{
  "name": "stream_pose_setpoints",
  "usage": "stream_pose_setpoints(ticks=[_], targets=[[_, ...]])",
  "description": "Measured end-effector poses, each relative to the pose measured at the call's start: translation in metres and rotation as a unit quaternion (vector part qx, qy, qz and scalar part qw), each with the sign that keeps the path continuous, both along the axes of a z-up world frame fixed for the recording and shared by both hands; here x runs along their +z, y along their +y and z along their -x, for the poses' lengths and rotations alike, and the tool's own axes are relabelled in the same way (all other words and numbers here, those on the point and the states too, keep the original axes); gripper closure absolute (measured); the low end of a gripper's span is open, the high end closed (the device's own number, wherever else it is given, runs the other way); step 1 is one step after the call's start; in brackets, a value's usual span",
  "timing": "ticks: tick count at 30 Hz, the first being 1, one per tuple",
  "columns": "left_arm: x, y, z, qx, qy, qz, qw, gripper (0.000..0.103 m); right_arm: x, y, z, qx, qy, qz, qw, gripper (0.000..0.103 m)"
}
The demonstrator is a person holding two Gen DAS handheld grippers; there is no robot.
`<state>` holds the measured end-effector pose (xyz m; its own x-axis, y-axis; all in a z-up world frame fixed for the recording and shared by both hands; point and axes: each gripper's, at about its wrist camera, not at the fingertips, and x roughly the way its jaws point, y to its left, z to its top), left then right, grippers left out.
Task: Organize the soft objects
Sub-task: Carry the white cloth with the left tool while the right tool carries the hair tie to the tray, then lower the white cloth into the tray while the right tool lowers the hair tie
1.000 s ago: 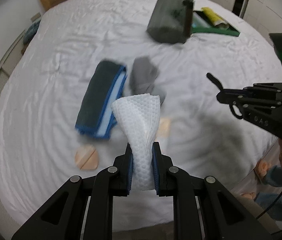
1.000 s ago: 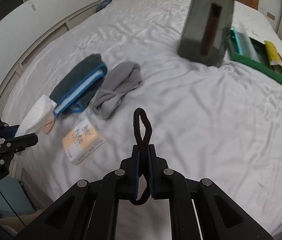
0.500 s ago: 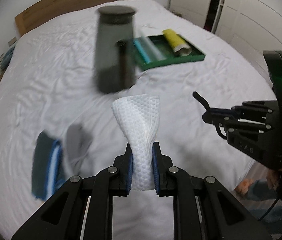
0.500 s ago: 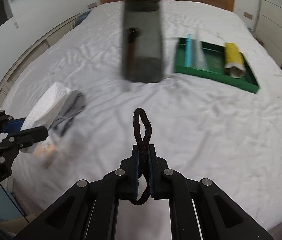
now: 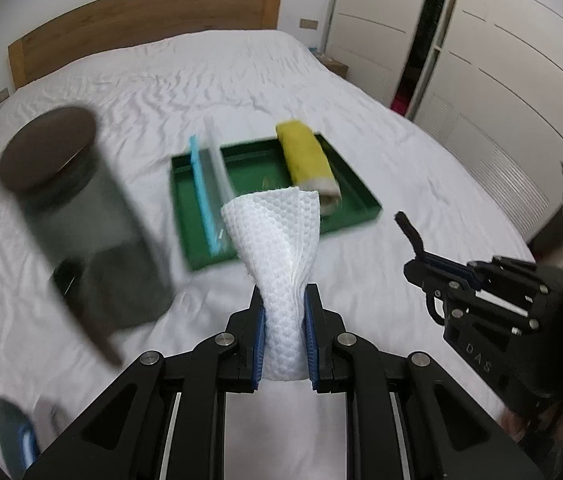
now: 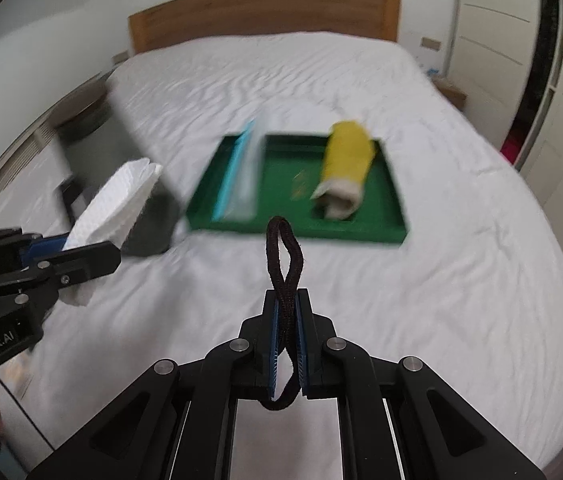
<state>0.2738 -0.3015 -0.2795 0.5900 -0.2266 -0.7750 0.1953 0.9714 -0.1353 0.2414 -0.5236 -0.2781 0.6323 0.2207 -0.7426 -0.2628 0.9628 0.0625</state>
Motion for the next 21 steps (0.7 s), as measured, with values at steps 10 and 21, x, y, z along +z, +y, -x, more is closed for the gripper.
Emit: stream_pose_setpoints(ticks=[10,21], targets=[[-0.027,-0.027,-0.14,0.058,0.002,0.011,0.9983,0.089,-0.027,-0.02,-0.148,-0.014,-0.044,0.01,0.999,0.096],[-0.093,-0.022,-0.234,0.115,0.068,0.001,0.991,0.089,-0.1,-0.014,-0.283,-0.015,-0.011,0.011,1.0,0.096]])
